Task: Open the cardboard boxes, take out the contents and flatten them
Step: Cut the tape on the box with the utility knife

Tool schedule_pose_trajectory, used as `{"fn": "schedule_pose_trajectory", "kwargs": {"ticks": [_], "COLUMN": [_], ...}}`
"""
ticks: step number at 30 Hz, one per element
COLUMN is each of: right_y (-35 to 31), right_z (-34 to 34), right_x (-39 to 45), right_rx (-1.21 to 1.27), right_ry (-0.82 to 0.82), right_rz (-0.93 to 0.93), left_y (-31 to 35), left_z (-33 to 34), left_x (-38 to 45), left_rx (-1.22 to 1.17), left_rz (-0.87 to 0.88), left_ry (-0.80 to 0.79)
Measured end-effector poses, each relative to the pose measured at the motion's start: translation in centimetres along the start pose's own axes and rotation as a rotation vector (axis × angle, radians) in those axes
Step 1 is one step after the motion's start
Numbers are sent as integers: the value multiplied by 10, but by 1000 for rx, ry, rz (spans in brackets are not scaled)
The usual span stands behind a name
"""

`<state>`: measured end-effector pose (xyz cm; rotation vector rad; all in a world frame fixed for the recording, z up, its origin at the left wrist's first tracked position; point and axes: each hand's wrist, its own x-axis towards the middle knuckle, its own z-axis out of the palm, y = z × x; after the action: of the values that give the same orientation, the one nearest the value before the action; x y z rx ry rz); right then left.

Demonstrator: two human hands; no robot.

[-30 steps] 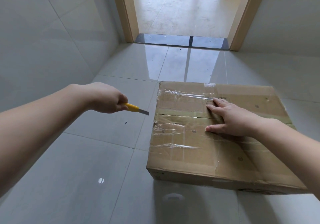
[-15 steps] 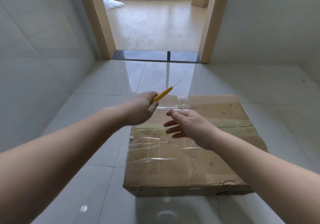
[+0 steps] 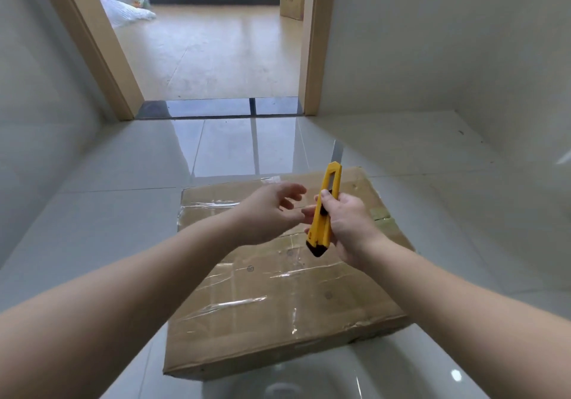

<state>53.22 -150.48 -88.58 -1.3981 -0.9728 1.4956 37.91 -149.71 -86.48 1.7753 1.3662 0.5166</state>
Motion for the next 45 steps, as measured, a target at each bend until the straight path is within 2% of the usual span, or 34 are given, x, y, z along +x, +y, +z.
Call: {"fn": "schedule_pose_trajectory", "kwargs": {"ticks": [3, 7, 12, 15, 25, 29, 31, 34, 38, 40, 42, 45], "right_y": [10, 26, 28, 33, 32, 24, 19, 11, 11, 22, 37, 49], "right_z": [-23, -40, -41, -37, -41, -54, -69, -98, -127, -128, -122, -111], "right_x": [-19, -42, -63, -73, -67, -50, -33, -2, 24, 19, 3, -28], "right_rx": [-325, -1034, -1469, -1648, -1696, -1747, -1783, -1816, -1576, -1398, -1283, -1239], "right_ry": [-104, -271, -548, -641, -629, -608, -515, -244, 146, 173, 118, 49], "right_rz": [-52, -133, -330, -418, -444, -400, -382, -355, -253, -189, -120, -62], "left_y": [-33, -74, -92, -94, -95, -101, -103, -106, -104, -98, -95, -94], "left_z": [-22, -42, -44, -42, -40, -47, -49, -52, -49, -45, -41, -39], "left_x": [11, 27, 41, 50, 57, 53, 50, 44, 35, 32, 30, 29], "left_rx": [240, 473, 591, 610, 642, 648, 649, 658, 588, 560, 572, 583], "left_rz": [-83, -214, -233, -244, -287, -322, -344, -389, -371, -354, -345, -337], "left_ry": [155, 197, 129, 141, 129, 118, 131, 161, 170, 162, 141, 138]}}
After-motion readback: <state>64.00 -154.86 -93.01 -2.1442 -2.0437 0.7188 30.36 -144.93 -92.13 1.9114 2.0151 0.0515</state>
